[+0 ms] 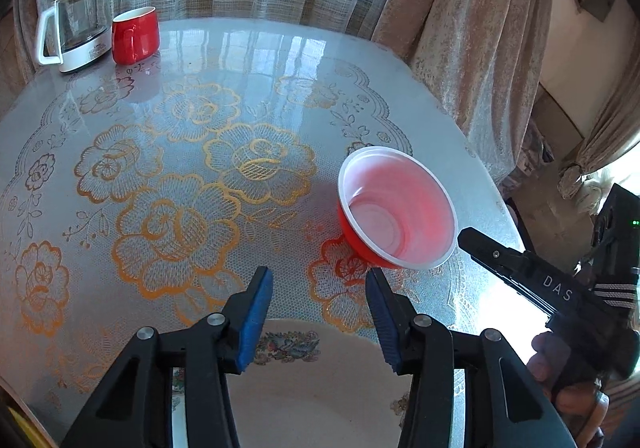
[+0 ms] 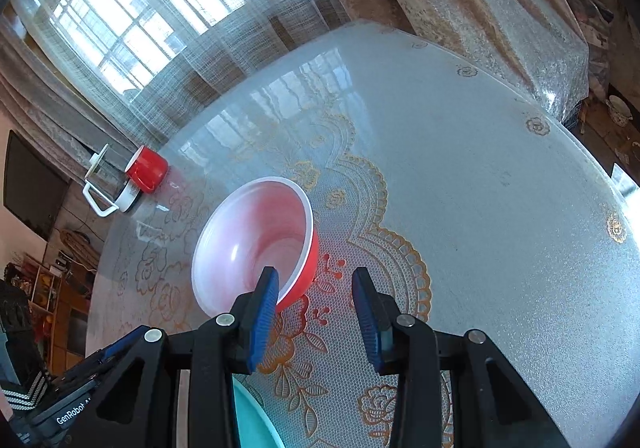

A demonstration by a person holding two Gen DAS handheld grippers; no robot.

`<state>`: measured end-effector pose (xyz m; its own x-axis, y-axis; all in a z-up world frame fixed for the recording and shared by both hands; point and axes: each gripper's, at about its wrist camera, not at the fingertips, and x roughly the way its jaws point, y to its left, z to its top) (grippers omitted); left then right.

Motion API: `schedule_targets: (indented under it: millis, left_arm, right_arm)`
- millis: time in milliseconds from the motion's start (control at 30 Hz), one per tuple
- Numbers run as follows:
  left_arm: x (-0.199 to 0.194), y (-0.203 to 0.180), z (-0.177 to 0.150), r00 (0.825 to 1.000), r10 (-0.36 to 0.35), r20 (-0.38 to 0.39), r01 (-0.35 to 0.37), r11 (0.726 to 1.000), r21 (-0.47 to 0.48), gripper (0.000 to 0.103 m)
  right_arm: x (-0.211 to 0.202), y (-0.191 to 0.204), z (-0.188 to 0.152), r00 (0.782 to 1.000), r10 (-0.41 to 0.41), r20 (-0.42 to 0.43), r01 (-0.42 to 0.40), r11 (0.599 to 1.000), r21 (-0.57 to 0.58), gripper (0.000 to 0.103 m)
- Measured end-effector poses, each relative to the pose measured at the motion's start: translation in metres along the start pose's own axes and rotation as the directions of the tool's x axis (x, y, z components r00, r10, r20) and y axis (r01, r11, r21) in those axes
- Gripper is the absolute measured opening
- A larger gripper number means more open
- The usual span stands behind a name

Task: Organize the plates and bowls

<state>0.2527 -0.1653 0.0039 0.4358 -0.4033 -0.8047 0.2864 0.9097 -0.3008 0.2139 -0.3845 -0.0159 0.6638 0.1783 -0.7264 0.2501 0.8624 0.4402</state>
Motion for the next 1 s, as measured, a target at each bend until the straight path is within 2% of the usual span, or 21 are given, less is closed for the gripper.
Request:
schedule_targets:
  millis: [100, 400, 467, 667, 733, 833, 1000]
  left_arm:
    - [0.005, -0.001, 0.006, 0.999, -0.045, 0.001, 0.045, 0.999, -0.01, 0.049]
    - [0.027, 0.01, 0.024, 0.998, -0.054, -0.034, 0.049, 0.99, -0.133, 0.047]
    - [0.033, 0.01, 0.026, 0.995, -0.084, -0.057, 0.074, 0.984, -0.161, 0.043]
    - [0.048, 0.008, 0.031, 0.989, -0.123, -0.086, 0.103, 0.973, -0.207, 0.029]
    - [0.053, 0.004, 0.032, 0.987, -0.131, -0.094, 0.11, 0.973, -0.204, 0.024]
    - [0.058, 0.001, 0.03, 0.982, -0.155, -0.11, 0.132, 0.972, -0.195, 0.013]
    - [0.048, -0.004, 0.024, 0.987, -0.134, -0.089, 0.121, 0.982, -0.144, 0.012]
  right_arm:
    - [0.005, -0.002, 0.005, 1.0, 0.006, 0.003, -0.006, 1.0, 0.017, 0.038]
    - [0.015, 0.001, 0.014, 1.0, 0.014, 0.018, -0.014, 1.0, 0.01, 0.035]
    - [0.019, 0.003, 0.016, 1.0, 0.018, 0.012, -0.018, 1.0, 0.005, 0.03]
    - [0.03, 0.005, 0.015, 1.0, 0.018, -0.011, -0.018, 1.0, 0.008, 0.026]
    - [0.033, 0.005, 0.015, 1.0, 0.019, -0.018, -0.019, 1.0, 0.005, 0.025]
    - [0.036, 0.006, 0.013, 0.999, 0.016, -0.03, -0.016, 1.0, -0.004, 0.017]
    - [0.029, 0.01, 0.009, 0.999, 0.031, -0.022, -0.032, 0.999, -0.034, 0.014]
